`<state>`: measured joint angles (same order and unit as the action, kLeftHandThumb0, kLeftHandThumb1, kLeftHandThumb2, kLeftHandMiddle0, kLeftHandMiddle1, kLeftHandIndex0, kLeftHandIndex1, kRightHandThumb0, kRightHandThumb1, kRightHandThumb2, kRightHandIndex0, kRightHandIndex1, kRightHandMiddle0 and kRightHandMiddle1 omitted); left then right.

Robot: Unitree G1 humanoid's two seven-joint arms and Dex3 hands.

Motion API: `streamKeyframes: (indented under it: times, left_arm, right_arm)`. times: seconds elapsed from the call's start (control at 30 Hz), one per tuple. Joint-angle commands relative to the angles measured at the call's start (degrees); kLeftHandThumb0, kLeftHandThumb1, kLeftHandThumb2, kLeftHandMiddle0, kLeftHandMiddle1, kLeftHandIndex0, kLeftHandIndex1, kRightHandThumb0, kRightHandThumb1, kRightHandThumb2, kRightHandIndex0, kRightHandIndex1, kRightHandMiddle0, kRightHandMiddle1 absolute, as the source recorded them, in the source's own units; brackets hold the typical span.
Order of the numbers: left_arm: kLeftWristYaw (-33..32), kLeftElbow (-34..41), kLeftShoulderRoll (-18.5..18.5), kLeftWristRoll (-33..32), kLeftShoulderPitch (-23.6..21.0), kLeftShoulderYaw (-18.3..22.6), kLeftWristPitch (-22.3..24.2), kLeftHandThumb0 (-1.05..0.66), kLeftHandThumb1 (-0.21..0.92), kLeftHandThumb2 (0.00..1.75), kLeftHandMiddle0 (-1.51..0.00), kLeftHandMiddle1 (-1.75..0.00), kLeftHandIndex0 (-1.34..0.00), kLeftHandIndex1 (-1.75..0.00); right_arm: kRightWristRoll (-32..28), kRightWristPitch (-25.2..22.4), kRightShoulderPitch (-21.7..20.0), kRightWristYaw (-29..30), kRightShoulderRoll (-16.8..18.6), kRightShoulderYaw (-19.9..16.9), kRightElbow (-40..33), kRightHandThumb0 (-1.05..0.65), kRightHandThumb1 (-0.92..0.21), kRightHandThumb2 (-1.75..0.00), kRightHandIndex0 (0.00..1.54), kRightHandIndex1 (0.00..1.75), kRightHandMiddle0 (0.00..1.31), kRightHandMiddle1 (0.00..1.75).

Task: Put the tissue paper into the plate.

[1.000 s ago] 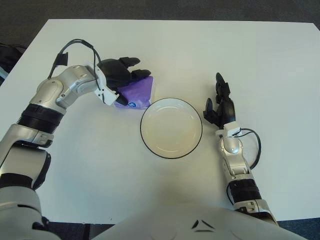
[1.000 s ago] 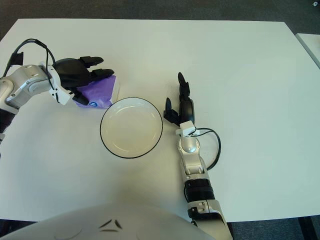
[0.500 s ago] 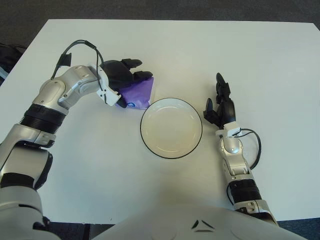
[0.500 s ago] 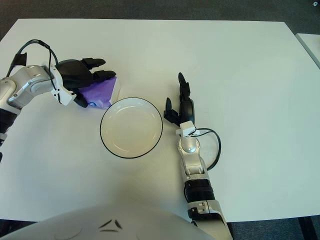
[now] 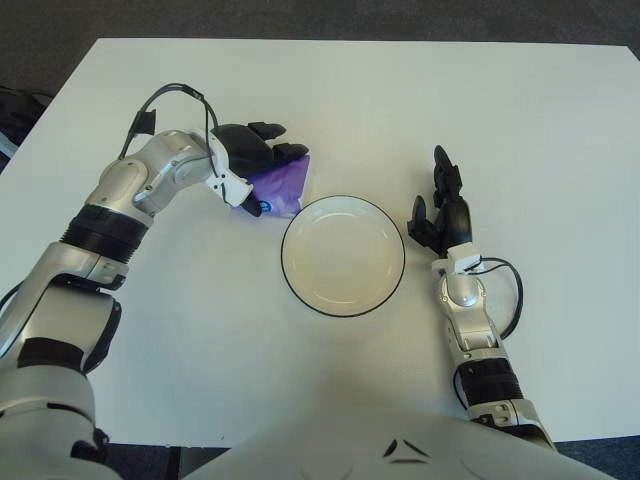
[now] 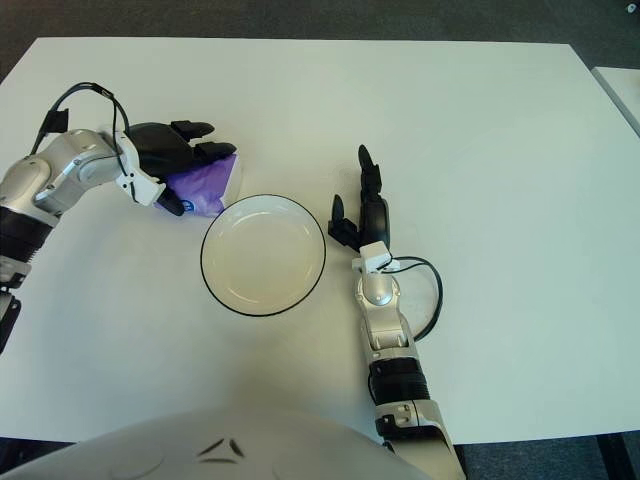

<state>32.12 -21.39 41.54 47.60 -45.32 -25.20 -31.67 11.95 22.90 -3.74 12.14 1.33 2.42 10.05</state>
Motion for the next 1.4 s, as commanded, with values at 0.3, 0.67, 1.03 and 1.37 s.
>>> streamKeyframes:
  times: [0.3,0.67,1.03,1.37]
  left_arm:
    - [0.1,-5.6,-2.0,1.6,0.0,-3.3,3.6,-1.04,0.92,0.35,0.00,0.00,0.00,0.00]
    - [-0.7,-7.2,-2.7,1.5,-0.2,-4.3,4.0,-1.05,0.92,0.42,0.00,0.00,0.00,0.00]
    - [-2.2,-8.8,-3.1,1.6,-0.6,-5.8,3.8,-1.05,0.92,0.45,0.00,0.00,0.00,0.00]
    - [-5.5,-10.1,-3.0,2.5,-1.0,-6.7,3.2,-0.97,0.92,0.33,-0.15,-0.08,-0.01,-0.01]
  right_arm:
    - [0.2,-2.2,3.4,0.5,0.4,0.1,1.9,-0.80,-0.92,-0.91,0.03,0.00,0.00,0.16]
    - [0.1,-2.0,3.4,0.7,0.5,0.0,2.0,-0.79,-0.92,-0.91,0.04,0.00,0.00,0.17]
    - [0.1,-2.1,3.6,0.7,0.4,0.0,1.8,-0.79,-0.92,-0.91,0.04,0.00,0.00,0.17]
    - [-0.2,-2.1,3.6,0.7,0.5,-0.2,1.6,-0.79,-0.92,-0.91,0.04,0.00,0.00,0.18]
